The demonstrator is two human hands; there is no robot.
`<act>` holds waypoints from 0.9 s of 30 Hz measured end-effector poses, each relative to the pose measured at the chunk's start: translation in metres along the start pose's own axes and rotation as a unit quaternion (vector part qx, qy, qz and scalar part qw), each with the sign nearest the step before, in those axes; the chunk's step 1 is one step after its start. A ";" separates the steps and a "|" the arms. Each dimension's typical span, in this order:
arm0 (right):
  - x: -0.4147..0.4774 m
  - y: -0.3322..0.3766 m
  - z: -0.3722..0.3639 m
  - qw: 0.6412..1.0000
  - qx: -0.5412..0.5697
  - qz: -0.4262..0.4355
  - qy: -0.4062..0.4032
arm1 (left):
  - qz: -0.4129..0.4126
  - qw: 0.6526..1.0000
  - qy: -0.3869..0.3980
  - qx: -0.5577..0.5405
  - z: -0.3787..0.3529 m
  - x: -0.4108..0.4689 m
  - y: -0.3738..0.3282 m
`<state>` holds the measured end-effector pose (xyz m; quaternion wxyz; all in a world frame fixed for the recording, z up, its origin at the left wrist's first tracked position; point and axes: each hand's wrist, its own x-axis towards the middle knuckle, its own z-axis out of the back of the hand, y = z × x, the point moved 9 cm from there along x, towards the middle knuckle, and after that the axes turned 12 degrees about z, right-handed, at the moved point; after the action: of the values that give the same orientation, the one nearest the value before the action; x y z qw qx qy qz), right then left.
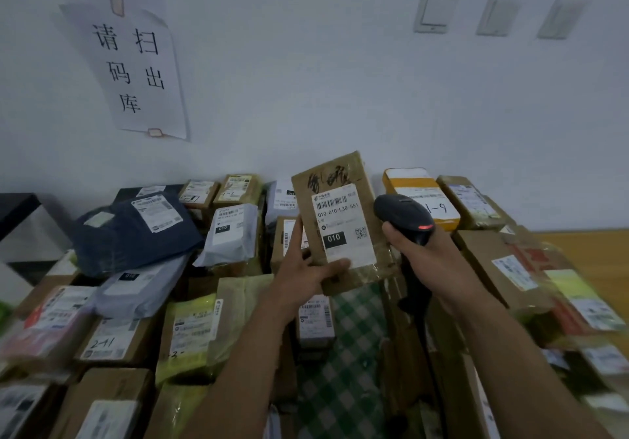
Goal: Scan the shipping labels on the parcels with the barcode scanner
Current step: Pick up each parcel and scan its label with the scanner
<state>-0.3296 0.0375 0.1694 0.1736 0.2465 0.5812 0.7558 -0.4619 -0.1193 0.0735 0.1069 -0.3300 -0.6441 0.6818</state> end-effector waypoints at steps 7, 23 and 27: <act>-0.018 0.001 0.005 0.999 -0.045 -0.015 0.013 | -0.103 0.970 -0.160 0.153 -0.004 0.001 -0.019; -0.028 0.001 -0.003 0.995 -0.040 -0.060 0.070 | -0.082 0.950 -0.195 0.229 -0.016 0.035 0.000; -0.024 -0.001 -0.002 0.996 -0.030 -0.056 0.068 | -0.090 0.950 -0.192 0.230 -0.017 0.039 0.000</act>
<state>-0.3116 0.0230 0.1640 0.1831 0.1560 0.5813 0.7773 -0.4815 -0.0835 0.0619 0.1149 -0.1000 -0.5052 0.8495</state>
